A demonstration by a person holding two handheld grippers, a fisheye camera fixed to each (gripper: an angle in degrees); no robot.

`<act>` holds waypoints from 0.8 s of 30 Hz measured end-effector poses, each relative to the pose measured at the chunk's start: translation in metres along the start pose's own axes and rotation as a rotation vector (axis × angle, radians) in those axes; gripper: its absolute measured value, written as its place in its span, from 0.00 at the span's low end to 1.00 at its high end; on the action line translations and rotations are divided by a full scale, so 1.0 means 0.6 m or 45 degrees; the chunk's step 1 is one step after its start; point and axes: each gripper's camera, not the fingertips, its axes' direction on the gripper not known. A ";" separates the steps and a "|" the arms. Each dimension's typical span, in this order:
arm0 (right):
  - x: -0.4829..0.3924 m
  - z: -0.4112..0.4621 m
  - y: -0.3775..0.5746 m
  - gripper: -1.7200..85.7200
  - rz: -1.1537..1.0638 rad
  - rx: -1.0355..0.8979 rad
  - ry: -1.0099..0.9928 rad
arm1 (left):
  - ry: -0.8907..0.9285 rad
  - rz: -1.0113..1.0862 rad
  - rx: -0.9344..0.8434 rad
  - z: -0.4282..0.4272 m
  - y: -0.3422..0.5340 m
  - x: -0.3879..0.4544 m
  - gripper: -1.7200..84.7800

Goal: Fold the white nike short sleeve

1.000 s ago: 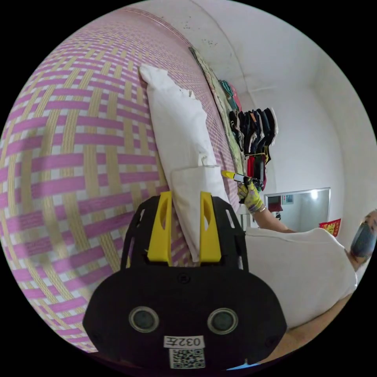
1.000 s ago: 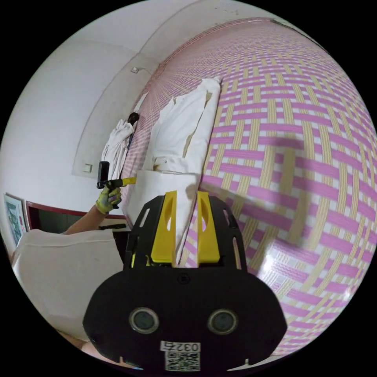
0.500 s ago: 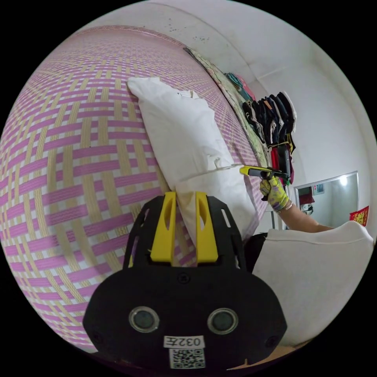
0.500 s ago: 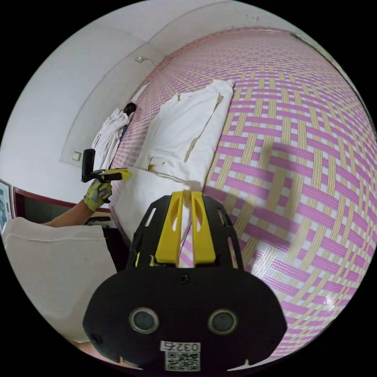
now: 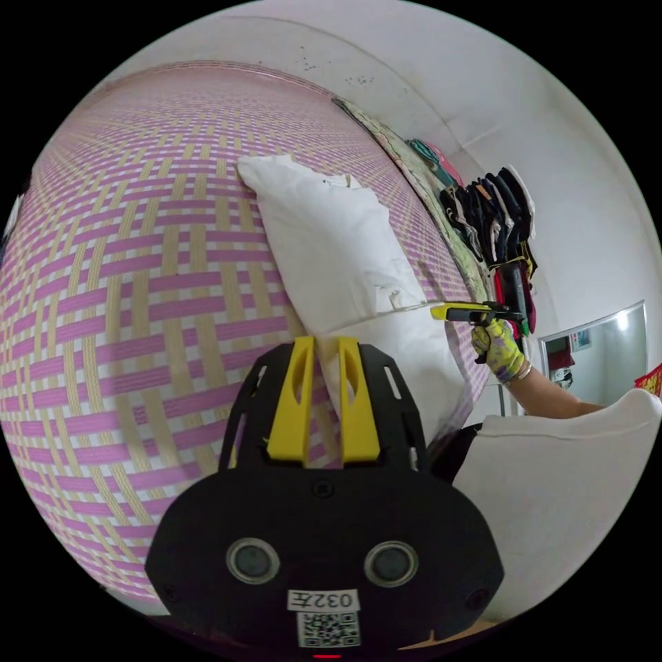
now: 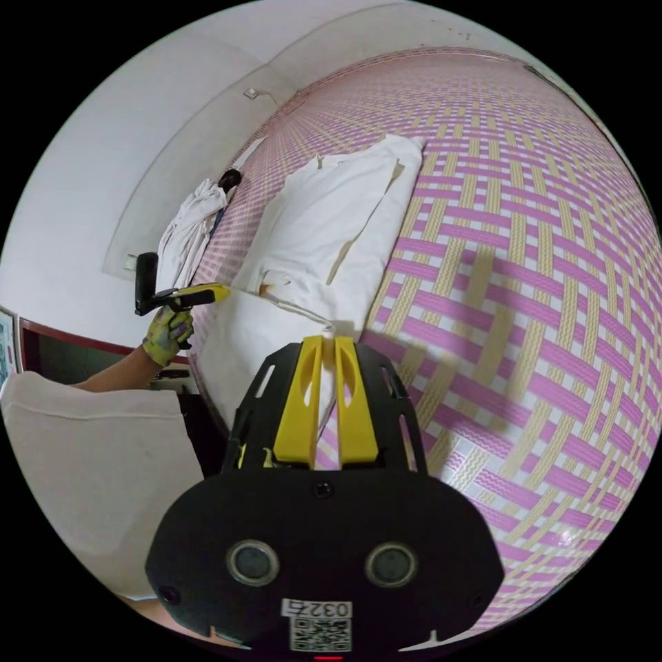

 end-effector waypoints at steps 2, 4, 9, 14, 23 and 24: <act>-0.012 -0.012 0.006 0.04 -0.035 0.035 -0.006 | -0.038 0.063 0.018 -0.013 0.007 0.020 0.01; -0.030 -0.032 0.015 0.03 -0.105 0.082 -0.020 | -0.084 0.150 0.032 -0.028 0.012 0.044 0.00; -0.067 -0.089 0.025 0.03 -0.290 0.214 -0.058 | 0.015 0.265 0.089 -0.072 0.000 0.055 0.00; -0.048 -0.103 0.010 0.03 -0.291 0.195 -0.143 | 0.088 0.224 0.011 -0.070 -0.012 0.017 0.00; -0.023 -0.110 -0.003 0.03 -0.277 0.255 -0.188 | 0.139 0.248 0.135 -0.071 -0.043 0.008 0.00; -0.004 -0.103 -0.008 0.03 -0.237 0.244 -0.206 | 0.143 0.216 0.097 -0.051 -0.052 -0.008 0.00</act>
